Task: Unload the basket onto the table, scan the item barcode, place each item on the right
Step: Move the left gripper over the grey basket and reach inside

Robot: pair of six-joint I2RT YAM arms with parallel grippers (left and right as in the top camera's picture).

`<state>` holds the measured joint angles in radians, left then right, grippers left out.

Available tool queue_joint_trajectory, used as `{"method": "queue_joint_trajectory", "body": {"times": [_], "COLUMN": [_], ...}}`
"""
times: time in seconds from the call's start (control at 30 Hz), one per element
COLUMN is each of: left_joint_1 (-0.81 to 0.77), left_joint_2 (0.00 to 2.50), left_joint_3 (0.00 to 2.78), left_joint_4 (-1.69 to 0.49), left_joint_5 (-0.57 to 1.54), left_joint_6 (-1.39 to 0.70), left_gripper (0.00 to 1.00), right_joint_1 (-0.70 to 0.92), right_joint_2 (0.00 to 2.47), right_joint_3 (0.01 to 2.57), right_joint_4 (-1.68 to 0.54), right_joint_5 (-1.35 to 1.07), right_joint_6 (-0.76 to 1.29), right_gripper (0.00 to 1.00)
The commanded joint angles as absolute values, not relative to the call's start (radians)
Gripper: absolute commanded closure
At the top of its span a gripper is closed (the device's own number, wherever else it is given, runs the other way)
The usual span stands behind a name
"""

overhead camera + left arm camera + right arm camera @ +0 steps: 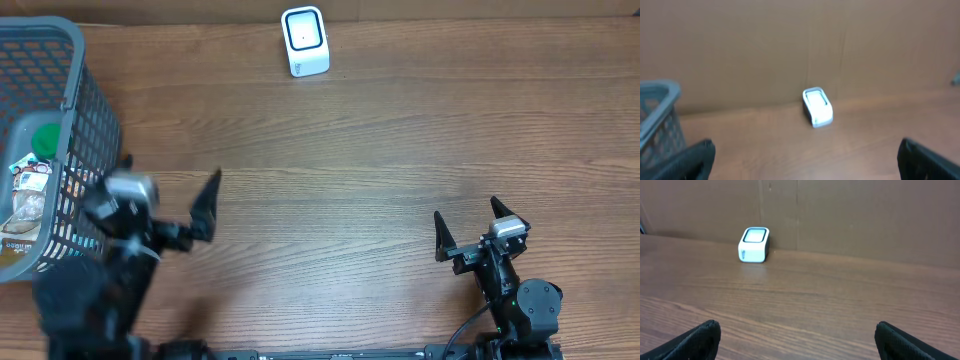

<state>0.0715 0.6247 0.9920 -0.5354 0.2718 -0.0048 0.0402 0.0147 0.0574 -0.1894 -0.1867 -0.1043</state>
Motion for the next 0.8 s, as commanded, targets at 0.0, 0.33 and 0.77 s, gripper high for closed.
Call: {"method": "queue_joint_trajectory", "body": {"times": [0.0, 0.33, 0.77], "left_joint_1": [0.072, 0.072, 0.446], "left_joint_2": [0.859, 1.299, 1.356], "left_joint_3": [1.319, 1.923, 2.009], "left_joint_4": [-0.728, -1.184, -1.201], "left_joint_5": [0.263, 0.263, 0.062], "left_joint_6": [-0.040, 0.028, -0.358], "left_gripper": [0.00, 0.00, 0.10], "right_joint_1": [0.044, 0.044, 0.044], "right_joint_2": [0.003, 0.003, 0.003], "right_joint_3": [0.057, 0.057, 0.057], "right_joint_4": [-0.184, -0.184, -0.184], "right_joint_5": [-0.192, -0.192, -0.192], "right_joint_6": [-0.106, -0.106, -0.106], "right_gripper": [0.00, 0.00, 0.00]}}
